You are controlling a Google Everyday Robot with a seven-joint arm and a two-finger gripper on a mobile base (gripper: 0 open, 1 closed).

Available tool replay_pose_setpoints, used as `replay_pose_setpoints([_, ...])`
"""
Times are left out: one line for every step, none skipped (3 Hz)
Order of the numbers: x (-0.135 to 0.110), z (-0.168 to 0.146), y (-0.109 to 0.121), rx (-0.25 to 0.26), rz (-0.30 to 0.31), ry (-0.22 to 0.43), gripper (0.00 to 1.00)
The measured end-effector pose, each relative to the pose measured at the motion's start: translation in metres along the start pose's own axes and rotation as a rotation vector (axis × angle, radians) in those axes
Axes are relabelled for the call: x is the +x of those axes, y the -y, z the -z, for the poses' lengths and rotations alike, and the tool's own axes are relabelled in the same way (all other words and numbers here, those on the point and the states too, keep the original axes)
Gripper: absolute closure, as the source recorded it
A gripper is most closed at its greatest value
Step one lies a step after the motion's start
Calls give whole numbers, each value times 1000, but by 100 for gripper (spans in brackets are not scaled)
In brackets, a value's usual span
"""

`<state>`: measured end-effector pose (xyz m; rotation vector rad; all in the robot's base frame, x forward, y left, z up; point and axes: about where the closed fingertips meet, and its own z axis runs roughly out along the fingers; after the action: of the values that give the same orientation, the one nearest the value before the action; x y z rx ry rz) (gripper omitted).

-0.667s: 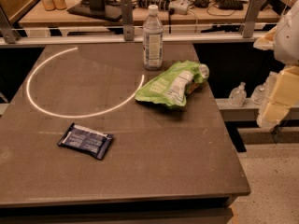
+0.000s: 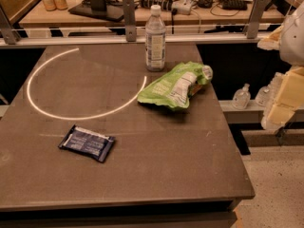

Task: Pick rxbar blueberry

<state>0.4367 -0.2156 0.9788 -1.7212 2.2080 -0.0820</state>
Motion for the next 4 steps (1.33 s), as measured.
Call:
replay_pose_setpoints([-7,5,-23,23,-20,77,0])
replay_pose_setpoints([-11,-23,-64,0,-95,207,0])
replay_pose_setpoints([-40,-59,-100,-51,-144,263,0])
replay_pose_setpoints([-42,-70,-111,-74,-224,249,0])
